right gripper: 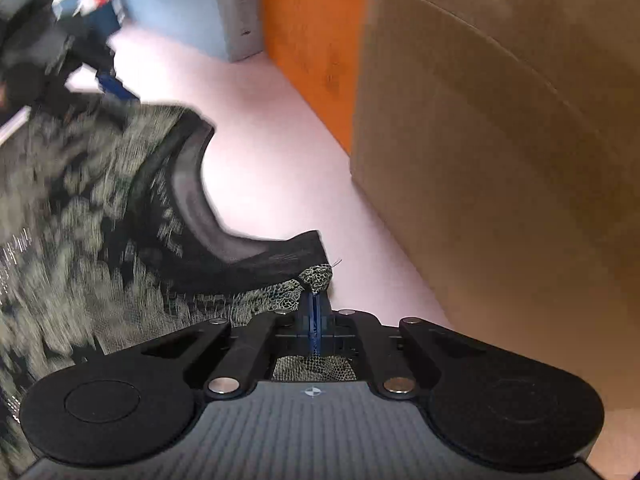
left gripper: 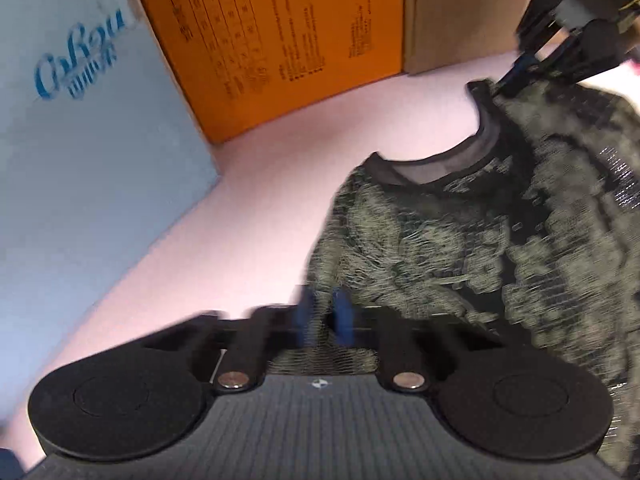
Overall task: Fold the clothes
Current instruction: 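Grasp the collar edge with the right gripper and pull it to straighten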
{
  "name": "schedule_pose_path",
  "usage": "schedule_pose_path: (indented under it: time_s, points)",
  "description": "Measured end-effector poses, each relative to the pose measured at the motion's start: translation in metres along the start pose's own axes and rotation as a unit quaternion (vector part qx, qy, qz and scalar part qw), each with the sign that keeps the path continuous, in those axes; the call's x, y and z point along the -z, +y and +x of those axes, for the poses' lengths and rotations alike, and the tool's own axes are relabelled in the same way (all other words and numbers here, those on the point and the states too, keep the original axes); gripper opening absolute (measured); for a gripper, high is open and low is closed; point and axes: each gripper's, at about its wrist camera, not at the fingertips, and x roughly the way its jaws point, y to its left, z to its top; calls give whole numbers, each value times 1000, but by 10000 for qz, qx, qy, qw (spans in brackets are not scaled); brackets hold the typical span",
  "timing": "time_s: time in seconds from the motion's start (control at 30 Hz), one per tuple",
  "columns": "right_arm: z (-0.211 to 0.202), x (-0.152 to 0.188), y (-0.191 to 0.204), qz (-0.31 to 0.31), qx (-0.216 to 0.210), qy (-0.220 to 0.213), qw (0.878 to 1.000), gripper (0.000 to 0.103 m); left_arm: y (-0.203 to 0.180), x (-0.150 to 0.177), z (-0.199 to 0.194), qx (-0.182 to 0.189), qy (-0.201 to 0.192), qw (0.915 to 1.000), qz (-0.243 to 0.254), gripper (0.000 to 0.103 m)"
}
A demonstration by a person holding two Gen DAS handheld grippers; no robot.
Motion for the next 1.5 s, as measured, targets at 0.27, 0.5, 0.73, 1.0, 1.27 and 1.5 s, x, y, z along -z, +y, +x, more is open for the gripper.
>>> schedule_pose_path:
  time_s: [0.27, 0.5, 0.73, 1.0, 1.27, 1.5]
  points:
    - [-17, 7, 54, -1207, 1278, -263, 9841, 2, -18, 5, -18, -1000, -194, 9941, 360, 1]
    - [-11, -9, 42, -1132, 1734, -393, 9775, 2, -2, -11, -15, -1770, -243, 9834, 308, 1]
    - [18, -5, 33, -1194, 1867, -141, 9750, 2, 17, 0, -3, -1903, 2, 9817, 25, 5]
    - [-14, 12, 42, -926, 2486, -402, 9633, 38, 63, 68, -70, -1430, -115, 9822, -1210, 48]
    - [-93, 46, 132, -824, 2476, -742, 9625, 60, 108, 146, -111, -722, -34, 9590, -2739, 55]
    - [-119, 58, 242, -959, 2344, -647, 9652, 74, 89, 152, -88, -420, -68, 9620, -2697, 62]
